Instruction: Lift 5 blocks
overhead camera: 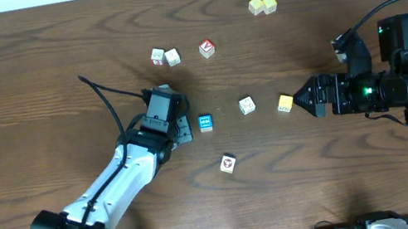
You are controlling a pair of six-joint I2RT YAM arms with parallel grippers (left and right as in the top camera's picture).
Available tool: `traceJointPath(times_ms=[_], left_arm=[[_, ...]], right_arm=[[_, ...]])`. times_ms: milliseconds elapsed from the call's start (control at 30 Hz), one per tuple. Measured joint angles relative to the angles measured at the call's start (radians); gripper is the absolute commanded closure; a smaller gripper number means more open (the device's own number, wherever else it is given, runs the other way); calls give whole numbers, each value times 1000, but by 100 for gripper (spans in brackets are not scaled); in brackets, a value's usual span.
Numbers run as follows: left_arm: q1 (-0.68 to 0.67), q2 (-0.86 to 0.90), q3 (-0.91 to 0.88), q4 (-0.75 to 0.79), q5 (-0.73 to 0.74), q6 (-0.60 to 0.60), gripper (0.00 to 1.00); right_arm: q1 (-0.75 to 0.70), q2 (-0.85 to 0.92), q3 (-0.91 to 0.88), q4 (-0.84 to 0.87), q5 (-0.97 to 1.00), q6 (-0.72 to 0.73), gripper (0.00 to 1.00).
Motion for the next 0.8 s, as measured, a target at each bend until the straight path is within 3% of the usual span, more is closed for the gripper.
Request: traceJointPath(times_ms=[433,800], left_arm=[[0,96,0,40,64,53,71],[0,111,0,44,134,124,53]], right_arm=[[0,0,0,-2,0,0,2],[0,0,0,-2,0,0,2]])
